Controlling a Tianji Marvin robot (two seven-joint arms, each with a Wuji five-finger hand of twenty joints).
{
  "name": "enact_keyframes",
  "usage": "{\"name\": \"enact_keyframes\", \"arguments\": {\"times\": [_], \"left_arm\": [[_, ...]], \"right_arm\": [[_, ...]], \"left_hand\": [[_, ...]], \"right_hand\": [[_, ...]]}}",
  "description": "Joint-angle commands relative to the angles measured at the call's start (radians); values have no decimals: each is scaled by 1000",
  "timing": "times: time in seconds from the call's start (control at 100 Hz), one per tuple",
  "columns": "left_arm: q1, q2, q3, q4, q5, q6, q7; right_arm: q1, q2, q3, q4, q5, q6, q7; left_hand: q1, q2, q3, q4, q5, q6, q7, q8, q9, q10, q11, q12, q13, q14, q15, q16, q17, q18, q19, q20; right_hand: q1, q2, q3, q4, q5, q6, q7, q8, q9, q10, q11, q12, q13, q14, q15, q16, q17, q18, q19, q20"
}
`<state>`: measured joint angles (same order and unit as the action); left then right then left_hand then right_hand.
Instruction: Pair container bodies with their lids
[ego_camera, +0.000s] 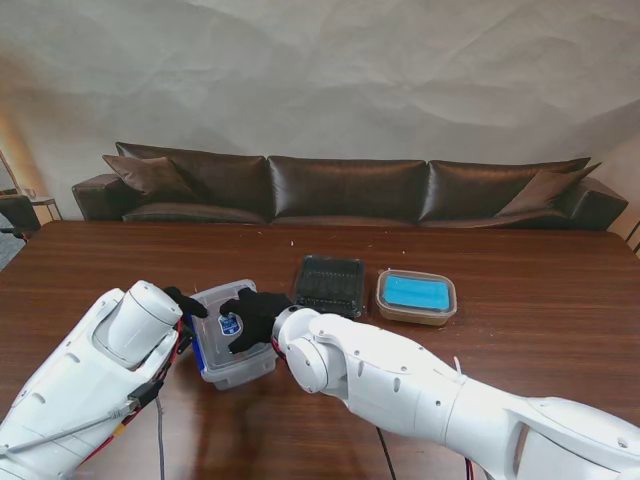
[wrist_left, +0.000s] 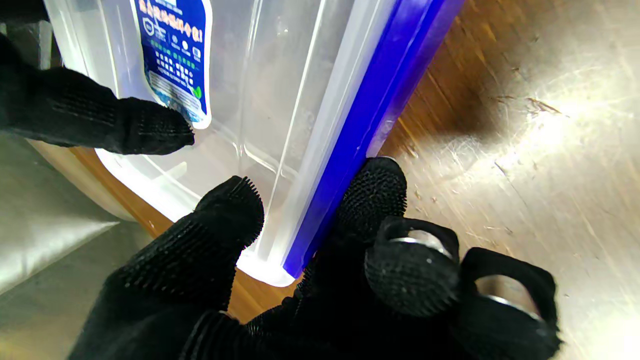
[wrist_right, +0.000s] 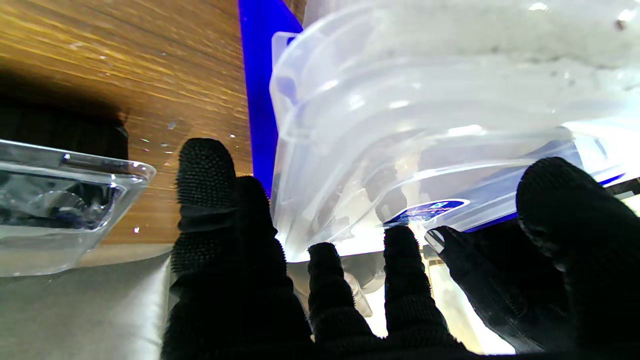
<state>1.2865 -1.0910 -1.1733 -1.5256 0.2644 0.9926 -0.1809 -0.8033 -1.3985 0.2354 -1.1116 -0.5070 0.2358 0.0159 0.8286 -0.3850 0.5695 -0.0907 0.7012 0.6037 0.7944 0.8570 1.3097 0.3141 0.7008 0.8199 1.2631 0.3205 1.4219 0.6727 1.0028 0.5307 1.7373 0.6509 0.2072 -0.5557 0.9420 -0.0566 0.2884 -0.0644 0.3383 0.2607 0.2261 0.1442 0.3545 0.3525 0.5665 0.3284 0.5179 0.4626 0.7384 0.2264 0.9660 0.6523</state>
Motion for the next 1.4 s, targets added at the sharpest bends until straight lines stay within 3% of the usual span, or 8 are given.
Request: {"name": "enact_keyframes", "arguments": {"times": [0.0, 0.21, 0.28, 0.39, 0.57, 0.83, 1.18, 1.39], "left_arm": [[-20, -30, 8, -14, -19, -2, -14], [7, -40, -20, -33, -35, -21, 5], [24, -34, -32, -50, -20, -37, -1], [54, -32, -59, -77, -1, -60, 6], [97, -14, -95, -120, 54, -89, -20], [135, -2, -129, -161, 97, -102, -37], [176, 12, -177, -217, 148, -171, -69], [240, 50, -213, -302, 291, -244, -185]], "right_arm": [[-62, -1, -39, 50, 9, -12, 57], [-64, 2, -31, 42, 13, -5, 53], [-68, 6, -19, 32, 16, 2, 45], [-79, 20, 6, -4, 24, 15, 34], [-98, 40, 43, -58, 32, 32, 19], [-113, 44, 65, -89, 32, 49, -4], [-138, 41, 122, -119, 42, 73, -71], [-173, 89, 188, -198, 24, 100, -73]], "left_hand": [[26, -11, 60, 23, 103, -227, 359, 86, 71, -190, 62, 10, 9, -96, 57, -4, 58, -40, 143, -4], [58, 8, -28, 17, 74, -253, 321, 48, 64, -176, 2, 3, 7, -65, 6, -19, 29, -20, 116, -30], [49, 47, -144, 26, 45, -252, 202, -5, 27, -147, -86, 27, 5, -29, -95, -21, -78, -39, 90, 8], [0, 98, -216, 43, 40, -240, 5, -52, -45, -98, -158, 41, -1, 22, -241, 13, -188, -26, 26, 76], [-18, 147, -343, 57, 14, -275, -319, -230, -178, -47, -228, 16, -119, 53, -380, 104, -335, -29, -109, 179], [3, 175, -449, 65, -22, -316, -604, -407, -253, 15, -359, -136, -263, 134, -587, 60, -490, -5, -263, 200], [1, 191, -491, 66, -41, -402, -645, -477, -322, 34, -404, -172, -378, 168, -663, 54, -608, -22, -332, 211], [9, 216, -503, 68, -3, -397, -626, -483, -354, 40, -427, -183, -441, 179, -696, 56, -667, -46, -361, 225]], "right_hand": [[34, -77, 30, -24, 121, -97, 92, 12, 155, -56, 195, 70, 43, -110, 17, 6, -609, -28, -11, -36], [16, -53, 29, -28, 116, -93, 93, 8, 156, -51, 192, 71, 49, -102, 18, 6, -605, -16, -11, -38], [3, -39, 23, -28, 112, -93, 92, 6, 175, -44, 201, 74, 51, -100, 21, 8, -607, -11, -9, -37], [-15, -21, 4, -26, 103, -86, 89, 3, 173, -40, 200, 72, 48, -93, 26, 11, -610, -3, -6, -35], [-27, -4, -25, -20, 90, -79, 80, -3, 174, -39, 199, 70, 47, -86, 27, 13, -615, 7, -8, -34], [-28, 6, -46, -14, 67, -67, 64, -17, 175, -35, 196, 67, 46, -78, 24, 14, -619, 12, -11, -33], [-37, 23, -81, -13, 44, -69, 70, -45, 172, -36, 180, 57, 27, -66, -14, -1, -636, 25, -38, -37], [-54, 81, -107, -11, 58, -27, 87, -50, 190, -27, 181, 56, 36, -66, -26, -5, -634, 30, -46, -36]]}}
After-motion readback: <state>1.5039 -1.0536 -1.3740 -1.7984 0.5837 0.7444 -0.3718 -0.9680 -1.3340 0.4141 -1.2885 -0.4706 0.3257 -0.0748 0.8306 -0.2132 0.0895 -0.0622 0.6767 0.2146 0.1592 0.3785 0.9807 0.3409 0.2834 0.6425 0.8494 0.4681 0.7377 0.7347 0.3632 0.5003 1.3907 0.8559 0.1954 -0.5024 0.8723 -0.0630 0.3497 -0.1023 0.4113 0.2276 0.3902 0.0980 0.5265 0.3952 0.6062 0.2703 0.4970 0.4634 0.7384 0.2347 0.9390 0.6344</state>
